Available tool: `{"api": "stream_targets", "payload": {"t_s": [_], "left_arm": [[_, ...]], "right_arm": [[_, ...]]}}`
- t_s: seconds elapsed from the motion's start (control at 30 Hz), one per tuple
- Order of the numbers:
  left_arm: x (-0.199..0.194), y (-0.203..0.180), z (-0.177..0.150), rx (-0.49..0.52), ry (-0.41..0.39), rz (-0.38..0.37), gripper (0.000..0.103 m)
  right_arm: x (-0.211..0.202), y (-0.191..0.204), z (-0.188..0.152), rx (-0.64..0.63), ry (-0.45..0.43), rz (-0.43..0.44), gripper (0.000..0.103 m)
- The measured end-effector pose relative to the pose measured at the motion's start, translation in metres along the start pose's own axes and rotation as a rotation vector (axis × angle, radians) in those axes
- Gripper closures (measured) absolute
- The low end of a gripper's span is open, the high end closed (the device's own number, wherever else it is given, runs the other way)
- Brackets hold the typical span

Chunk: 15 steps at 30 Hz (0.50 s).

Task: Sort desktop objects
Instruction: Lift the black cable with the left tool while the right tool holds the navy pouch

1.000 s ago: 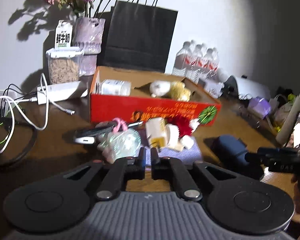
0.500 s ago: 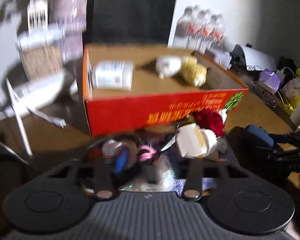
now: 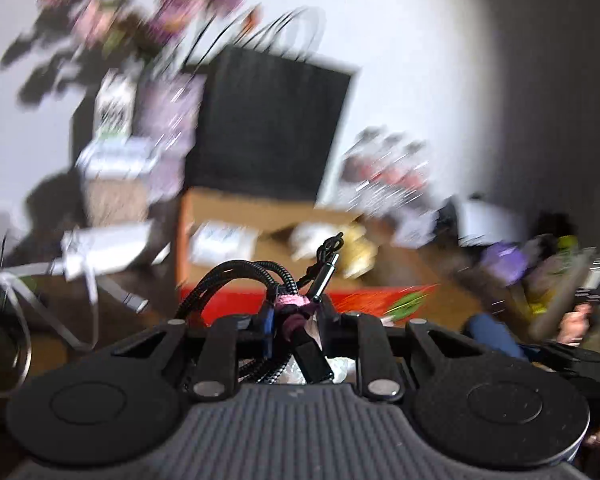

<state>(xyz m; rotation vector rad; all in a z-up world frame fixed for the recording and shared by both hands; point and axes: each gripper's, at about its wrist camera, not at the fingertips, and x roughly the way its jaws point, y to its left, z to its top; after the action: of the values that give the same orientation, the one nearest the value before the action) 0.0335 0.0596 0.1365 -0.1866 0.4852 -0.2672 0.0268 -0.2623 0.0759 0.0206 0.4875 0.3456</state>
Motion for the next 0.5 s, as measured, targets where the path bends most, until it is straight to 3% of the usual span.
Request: {"api": "stream_targets", "payload": {"t_s": [0.17,0.23,0.33,0.5], "left_arm": [[-0.03,-0.037,-0.001,0.042,-0.043,-0.101,0.082],[-0.027,-0.039,-0.006,0.004,-0.028,-0.113,0.082],[-0.019,-0.037,-0.018,-0.064,0.015,-0.125,0.082],[-0.005,-0.04,-0.052,-0.018,0.097,-0.021,0.082]], "right_arm": [[-0.024,0.003,-0.002,0.011,-0.018,0.047,0.041],[-0.023,0.004,-0.008,0.013,0.008,0.014,0.041],[-0.022,0.003,-0.021,0.045,0.043,0.055,0.041],[-0.011,0.007,-0.039,0.037,0.112,0.012,0.041]]}}
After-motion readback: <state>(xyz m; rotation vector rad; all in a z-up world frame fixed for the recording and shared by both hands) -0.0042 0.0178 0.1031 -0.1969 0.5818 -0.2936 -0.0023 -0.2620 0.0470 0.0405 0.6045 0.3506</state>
